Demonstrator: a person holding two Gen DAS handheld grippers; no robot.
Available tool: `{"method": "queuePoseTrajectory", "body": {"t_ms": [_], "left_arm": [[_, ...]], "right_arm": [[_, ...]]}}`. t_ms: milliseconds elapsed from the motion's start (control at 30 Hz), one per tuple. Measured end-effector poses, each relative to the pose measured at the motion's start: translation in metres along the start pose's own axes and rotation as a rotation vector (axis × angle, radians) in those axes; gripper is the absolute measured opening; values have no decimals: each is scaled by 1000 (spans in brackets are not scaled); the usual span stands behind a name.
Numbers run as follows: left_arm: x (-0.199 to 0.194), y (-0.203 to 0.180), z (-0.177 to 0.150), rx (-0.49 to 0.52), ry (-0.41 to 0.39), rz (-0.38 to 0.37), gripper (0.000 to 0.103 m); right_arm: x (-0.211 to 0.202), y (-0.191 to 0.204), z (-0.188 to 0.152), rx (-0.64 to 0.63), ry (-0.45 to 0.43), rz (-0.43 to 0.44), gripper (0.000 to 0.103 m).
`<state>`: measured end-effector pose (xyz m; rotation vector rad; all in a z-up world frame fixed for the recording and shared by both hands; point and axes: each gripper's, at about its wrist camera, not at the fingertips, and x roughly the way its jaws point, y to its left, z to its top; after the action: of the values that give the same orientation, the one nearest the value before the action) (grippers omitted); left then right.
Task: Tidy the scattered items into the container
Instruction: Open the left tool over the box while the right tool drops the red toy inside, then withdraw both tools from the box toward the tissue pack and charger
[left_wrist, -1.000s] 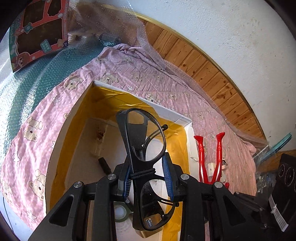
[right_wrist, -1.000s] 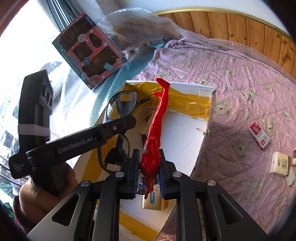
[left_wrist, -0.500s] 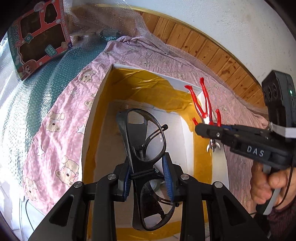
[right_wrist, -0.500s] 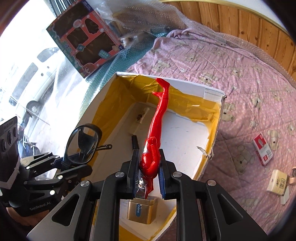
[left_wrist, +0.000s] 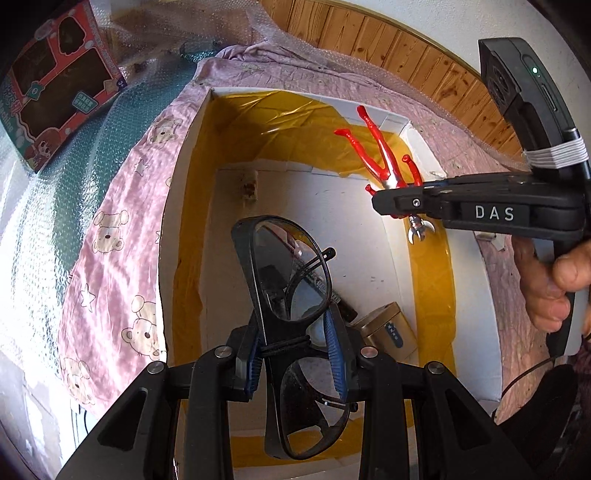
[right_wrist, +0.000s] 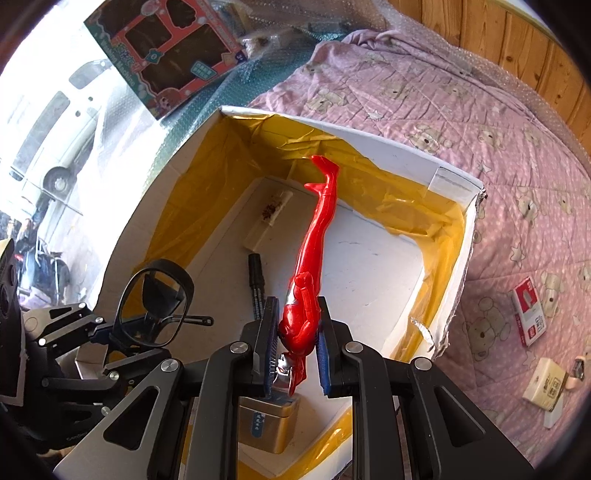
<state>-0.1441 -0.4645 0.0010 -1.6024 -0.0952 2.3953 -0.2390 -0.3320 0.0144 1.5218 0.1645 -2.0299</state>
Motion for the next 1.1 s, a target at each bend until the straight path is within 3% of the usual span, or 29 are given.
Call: {"method": "queuePoseTrajectory", "body": {"t_ms": [300,433,500,567,633,867,1100], "left_arm": [[9,-6,7,20,16,1,32],[13,-6,11,13,30,2,32],[12,-4,12,0,33,6,38],[6,-1,12,-15,19,8,56],[-4,3,12,-24,-16,28,66],[-27,10,11,-64,-66,14,66],[-46,-15,2,-58,-110,-32,66]], "right_arm": [[10,5,7,-19,32,-18,20],[6,0,9,10,11,-17,24],[0,-3,8,35,-8,12,27],[-7,-3,6,41,-25,24,29],[-15,-1,2,43,-45,41,29],[-35,5,-16,45,-85,86,29],[-53,12,-48,53,-131,145,29]]}}
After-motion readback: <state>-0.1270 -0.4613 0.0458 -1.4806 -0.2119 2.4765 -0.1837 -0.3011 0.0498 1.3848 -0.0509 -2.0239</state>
